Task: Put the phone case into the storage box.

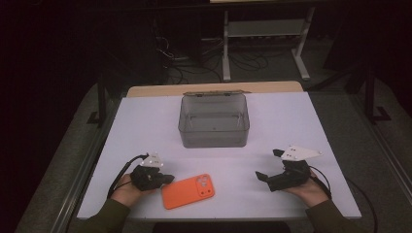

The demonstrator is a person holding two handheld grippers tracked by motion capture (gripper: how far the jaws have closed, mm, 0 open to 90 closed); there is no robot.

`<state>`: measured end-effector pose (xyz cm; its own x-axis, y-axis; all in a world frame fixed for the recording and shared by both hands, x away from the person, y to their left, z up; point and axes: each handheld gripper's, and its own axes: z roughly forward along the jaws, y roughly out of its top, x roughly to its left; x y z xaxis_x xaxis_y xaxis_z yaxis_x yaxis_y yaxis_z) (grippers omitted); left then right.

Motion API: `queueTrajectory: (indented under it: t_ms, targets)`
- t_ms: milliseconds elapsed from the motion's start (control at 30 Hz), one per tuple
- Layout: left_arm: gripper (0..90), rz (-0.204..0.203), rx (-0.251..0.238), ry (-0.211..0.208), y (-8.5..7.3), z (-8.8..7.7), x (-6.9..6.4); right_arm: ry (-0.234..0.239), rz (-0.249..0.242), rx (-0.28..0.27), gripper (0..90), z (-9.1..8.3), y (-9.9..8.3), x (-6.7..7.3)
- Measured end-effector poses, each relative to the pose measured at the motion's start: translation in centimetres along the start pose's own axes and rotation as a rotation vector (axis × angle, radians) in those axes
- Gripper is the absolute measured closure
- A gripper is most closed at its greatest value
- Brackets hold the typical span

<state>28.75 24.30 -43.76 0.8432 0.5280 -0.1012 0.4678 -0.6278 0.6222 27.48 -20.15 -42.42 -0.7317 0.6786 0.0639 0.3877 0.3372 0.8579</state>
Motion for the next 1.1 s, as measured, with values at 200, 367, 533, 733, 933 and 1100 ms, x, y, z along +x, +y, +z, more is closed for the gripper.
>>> queueTrajectory:
  t_ms: [200,367,533,733,933,1100]
  targets:
    - [90.0,-0.002,-0.002,-0.006,-0.3,-0.1,-0.7,0.0,-0.003,0.001,0.0,0.0,0.0,0.0]
    - [89.1,-0.01,-0.026,0.007,0.1,-0.3,-0.2,0.002,-0.005,0.001,0.0,0.0,0.0,0.1]
    - [77.0,-0.035,-0.086,0.03,0.9,-0.7,0.6,0.001,-0.005,0.001,0.0,0.0,0.0,0.1]
    - [56.9,-0.044,-0.16,0.061,2.0,-1.2,1.5,0.0,-0.006,0.0,0.0,0.0,0.0,0.2]
    - [37.5,-0.053,-0.248,0.082,2.3,-1.2,1.7,0.001,-0.007,-0.002,0.0,0.0,0.1,0.1]
    - [18.6,-0.058,-0.273,0.1,1.9,-1.1,1.6,0.003,-0.007,-0.004,0.0,0.0,0.0,0.2]
